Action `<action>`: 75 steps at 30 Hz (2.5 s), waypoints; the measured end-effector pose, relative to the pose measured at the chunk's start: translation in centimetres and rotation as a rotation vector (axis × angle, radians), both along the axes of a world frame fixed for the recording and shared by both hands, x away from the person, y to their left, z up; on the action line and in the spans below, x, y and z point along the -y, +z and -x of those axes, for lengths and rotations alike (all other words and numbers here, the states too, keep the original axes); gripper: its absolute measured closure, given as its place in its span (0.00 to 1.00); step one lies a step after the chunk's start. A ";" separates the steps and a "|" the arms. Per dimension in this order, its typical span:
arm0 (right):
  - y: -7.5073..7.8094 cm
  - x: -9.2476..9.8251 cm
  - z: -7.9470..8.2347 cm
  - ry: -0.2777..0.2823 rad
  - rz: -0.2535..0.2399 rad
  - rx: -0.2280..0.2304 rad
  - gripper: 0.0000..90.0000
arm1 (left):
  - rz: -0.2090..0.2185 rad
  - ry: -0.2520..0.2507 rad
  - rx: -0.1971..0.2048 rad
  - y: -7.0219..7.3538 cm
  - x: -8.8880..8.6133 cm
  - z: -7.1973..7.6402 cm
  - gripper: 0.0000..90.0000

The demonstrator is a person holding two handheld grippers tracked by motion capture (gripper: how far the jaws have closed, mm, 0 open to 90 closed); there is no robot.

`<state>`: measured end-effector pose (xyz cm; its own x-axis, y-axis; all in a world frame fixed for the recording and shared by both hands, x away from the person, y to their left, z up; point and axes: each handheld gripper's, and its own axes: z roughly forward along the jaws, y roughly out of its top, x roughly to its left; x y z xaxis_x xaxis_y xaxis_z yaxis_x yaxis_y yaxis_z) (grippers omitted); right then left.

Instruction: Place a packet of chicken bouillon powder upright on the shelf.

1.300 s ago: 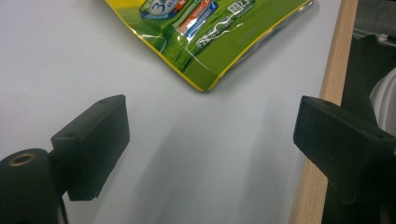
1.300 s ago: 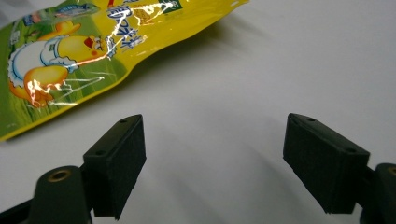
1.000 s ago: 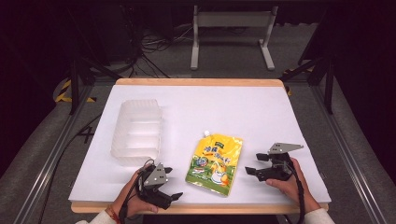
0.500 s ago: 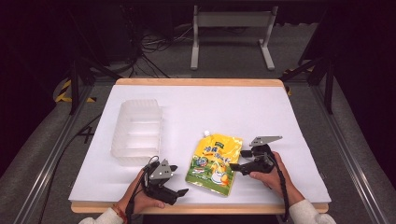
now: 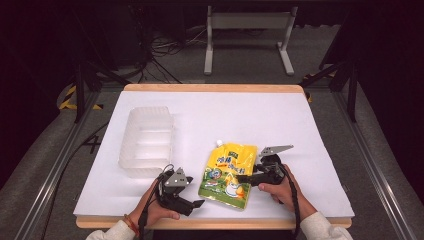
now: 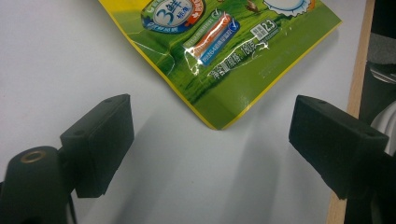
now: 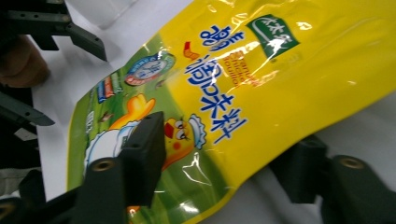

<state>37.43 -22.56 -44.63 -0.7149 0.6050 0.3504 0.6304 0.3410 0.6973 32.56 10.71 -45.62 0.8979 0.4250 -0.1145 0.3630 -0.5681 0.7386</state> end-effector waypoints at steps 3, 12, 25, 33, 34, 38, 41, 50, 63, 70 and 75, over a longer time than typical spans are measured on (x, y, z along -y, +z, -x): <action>-0.1 0.0 0.1 -0.024 0.008 0.015 0.71 | 0.006 -0.002 0.001 0.1 0.0 0.0 0.16; 1.1 0.0 1.3 0.002 -0.037 0.104 0.95 | 0.025 0.002 -0.006 0.5 0.4 -0.6 0.16; 4.2 -0.6 4.0 0.069 -0.096 0.284 1.00 | 0.084 0.010 -0.008 1.9 1.3 -2.2 0.25; 4.8 -0.7 4.8 0.078 -0.107 0.309 1.00 | 0.107 -0.036 0.007 2.5 1.6 -1.9 0.42; 4.9 -0.7 4.8 0.078 -0.107 0.313 1.00 | 0.106 -0.038 0.011 2.5 1.6 -1.8 0.47; 5.1 -0.8 5.1 0.079 -0.112 0.318 1.00 | 0.127 -0.031 0.012 2.8 1.2 -1.8 0.58; 5.5 -0.8 5.3 0.085 -0.123 0.324 1.00 | 0.133 -0.023 0.033 3.3 1.0 -1.6 0.68; 7.0 -0.9 6.5 0.096 -0.154 0.376 1.00 | 0.103 0.005 0.135 4.7 1.0 -0.7 0.86; 8.5 -2.2 7.2 0.116 -0.126 0.452 1.00 | 0.064 0.061 0.246 6.9 0.3 -0.1 0.88; 9.4 -3.7 7.2 0.143 -0.109 0.504 1.00 | 0.065 0.108 0.293 8.2 -0.8 0.1 0.89; 9.6 -4.8 6.9 0.162 -0.106 0.517 1.00 | 0.072 0.139 0.305 8.8 -1.7 -0.1 0.89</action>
<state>30.50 -17.74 -35.02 -0.8912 0.4533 -0.0181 0.1420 0.3165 0.9379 32.64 12.39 -36.82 0.8295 0.5463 0.1159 0.1899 -0.4712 0.8613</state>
